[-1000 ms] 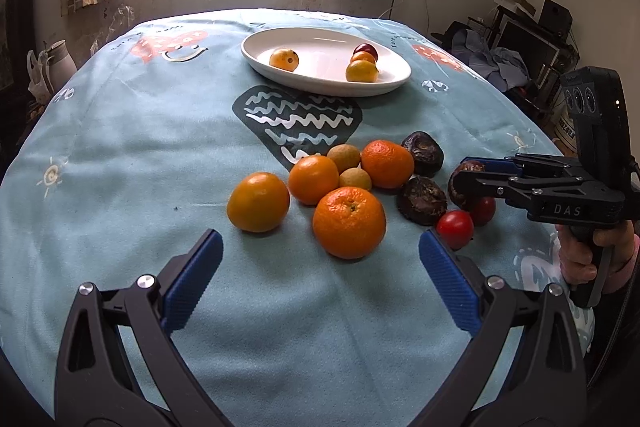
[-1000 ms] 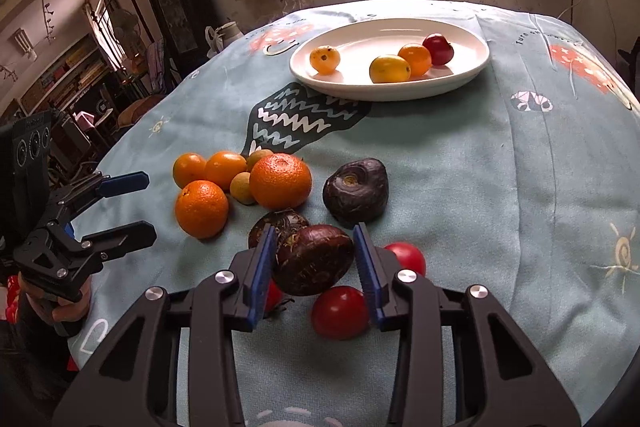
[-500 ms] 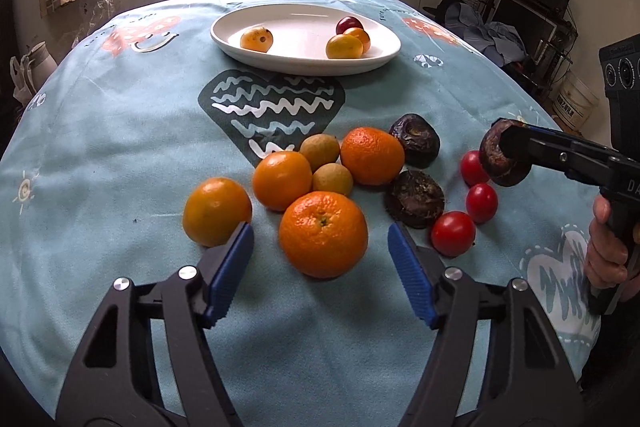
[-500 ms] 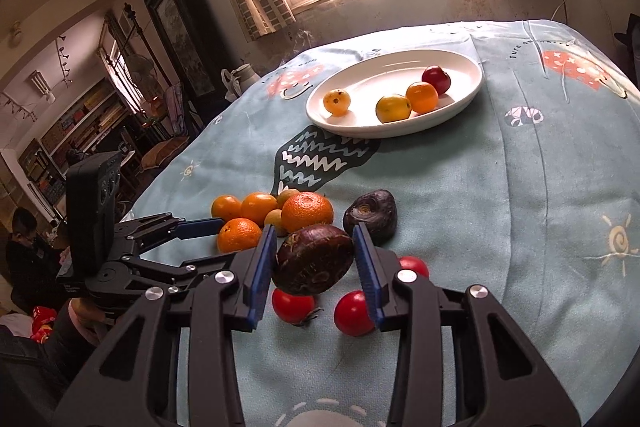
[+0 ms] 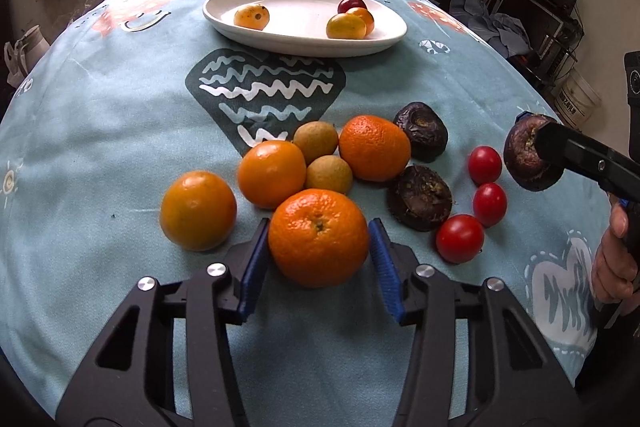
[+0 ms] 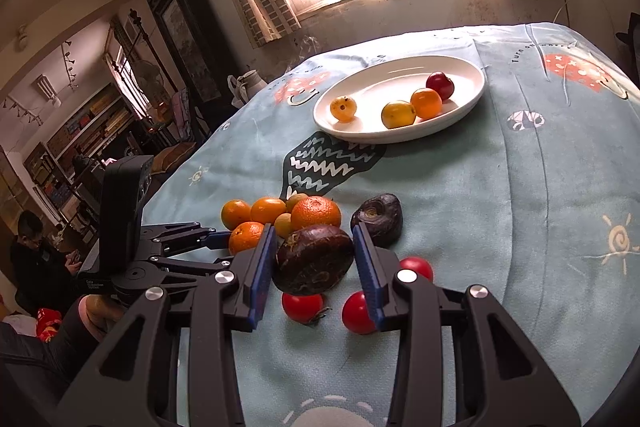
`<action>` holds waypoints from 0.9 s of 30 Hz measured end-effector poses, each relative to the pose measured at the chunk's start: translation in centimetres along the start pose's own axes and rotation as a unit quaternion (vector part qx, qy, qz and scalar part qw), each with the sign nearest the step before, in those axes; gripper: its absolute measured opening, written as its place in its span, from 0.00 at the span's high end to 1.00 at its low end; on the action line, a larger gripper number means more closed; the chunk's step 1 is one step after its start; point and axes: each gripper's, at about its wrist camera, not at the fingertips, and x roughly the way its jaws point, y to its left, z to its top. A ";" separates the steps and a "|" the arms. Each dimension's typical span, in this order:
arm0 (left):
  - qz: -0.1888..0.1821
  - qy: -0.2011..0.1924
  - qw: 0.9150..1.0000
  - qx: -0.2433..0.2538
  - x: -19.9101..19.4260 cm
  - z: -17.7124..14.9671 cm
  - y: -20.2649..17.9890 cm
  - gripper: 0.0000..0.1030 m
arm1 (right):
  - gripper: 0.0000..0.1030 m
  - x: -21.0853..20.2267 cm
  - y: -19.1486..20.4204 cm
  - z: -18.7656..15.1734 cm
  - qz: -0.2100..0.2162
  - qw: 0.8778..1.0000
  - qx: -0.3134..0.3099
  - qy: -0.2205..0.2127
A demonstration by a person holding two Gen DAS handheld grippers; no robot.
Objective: Organize fruits
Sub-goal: 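Grasp the dark brown fruit with the right tool while the left tool grasps a large mandarin, then carry the mandarin and dark brown fruit onto the white plate and release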
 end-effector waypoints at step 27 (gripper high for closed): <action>-0.037 -0.079 0.996 -0.001 -7.7 -0.1 0.2 0.56 | 0.61 0.4 1.6 0.4 0.017 1.000 -0.009 0.008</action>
